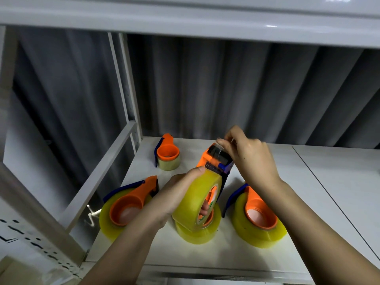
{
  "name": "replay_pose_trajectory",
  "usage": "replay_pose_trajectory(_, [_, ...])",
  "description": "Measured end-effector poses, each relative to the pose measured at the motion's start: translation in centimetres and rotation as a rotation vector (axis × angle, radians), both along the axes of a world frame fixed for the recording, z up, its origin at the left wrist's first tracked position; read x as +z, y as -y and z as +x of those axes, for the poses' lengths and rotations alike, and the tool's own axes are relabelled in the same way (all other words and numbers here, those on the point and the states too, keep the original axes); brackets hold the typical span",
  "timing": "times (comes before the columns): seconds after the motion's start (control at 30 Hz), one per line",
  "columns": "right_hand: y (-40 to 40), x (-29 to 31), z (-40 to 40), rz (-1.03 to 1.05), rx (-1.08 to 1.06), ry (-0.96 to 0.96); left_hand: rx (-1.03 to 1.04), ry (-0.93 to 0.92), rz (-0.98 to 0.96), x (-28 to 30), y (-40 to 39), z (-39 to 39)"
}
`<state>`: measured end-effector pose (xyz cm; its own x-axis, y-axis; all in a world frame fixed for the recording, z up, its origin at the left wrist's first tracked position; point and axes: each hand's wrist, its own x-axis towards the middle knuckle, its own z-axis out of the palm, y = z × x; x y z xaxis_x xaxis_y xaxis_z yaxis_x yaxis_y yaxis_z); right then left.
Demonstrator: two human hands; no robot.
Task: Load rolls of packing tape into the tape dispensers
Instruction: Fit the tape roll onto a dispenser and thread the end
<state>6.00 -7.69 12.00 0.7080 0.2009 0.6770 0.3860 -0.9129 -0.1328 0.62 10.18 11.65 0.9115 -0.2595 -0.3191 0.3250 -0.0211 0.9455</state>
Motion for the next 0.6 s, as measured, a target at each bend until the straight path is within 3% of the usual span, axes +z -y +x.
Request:
replay_pose_trajectory(0.13, [0.0, 0.5, 0.0, 0.167, 0.012, -0.094, -0.025, -0.037, 0.014, 0.0, -0.1, 0.1])
replay_pose_trajectory(0.4, [0.4, 1.4, 0.5, 0.238, 0.042, -0.297, -0.109, -0.047, 0.009, -0.2, -0.6, 1.2])
replay_pose_trajectory(0.6, [0.1, 1.7, 0.4, 0.193, 0.017, -0.214, -0.083, 0.039, 0.077, -1.0, 0.1, 1.1])
